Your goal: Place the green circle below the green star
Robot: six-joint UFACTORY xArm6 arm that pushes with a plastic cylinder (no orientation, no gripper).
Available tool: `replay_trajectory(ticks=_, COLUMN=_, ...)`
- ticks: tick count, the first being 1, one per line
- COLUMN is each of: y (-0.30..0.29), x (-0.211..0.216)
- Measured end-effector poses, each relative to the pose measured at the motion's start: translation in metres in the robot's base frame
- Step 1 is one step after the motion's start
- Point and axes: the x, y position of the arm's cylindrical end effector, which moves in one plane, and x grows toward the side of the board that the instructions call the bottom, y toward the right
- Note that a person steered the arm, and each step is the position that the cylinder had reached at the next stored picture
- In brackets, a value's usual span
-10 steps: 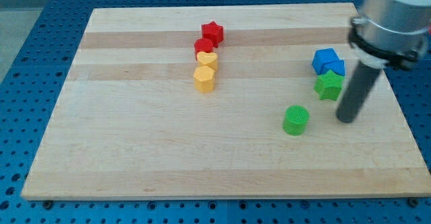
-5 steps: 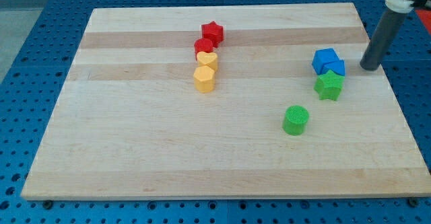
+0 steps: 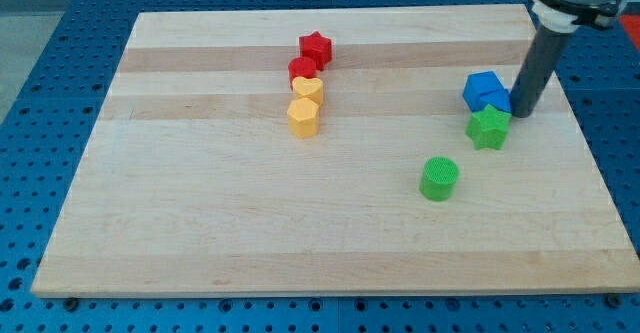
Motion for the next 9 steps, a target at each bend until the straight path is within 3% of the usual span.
replay_trajectory(ticks=5, y=-0.018, x=0.000)
replay_trajectory(ticks=7, y=0.064, x=0.010)
replay_trajectory(ticks=8, y=0.102, x=0.044)
replay_trajectory(ticks=9, y=0.099, x=0.107)
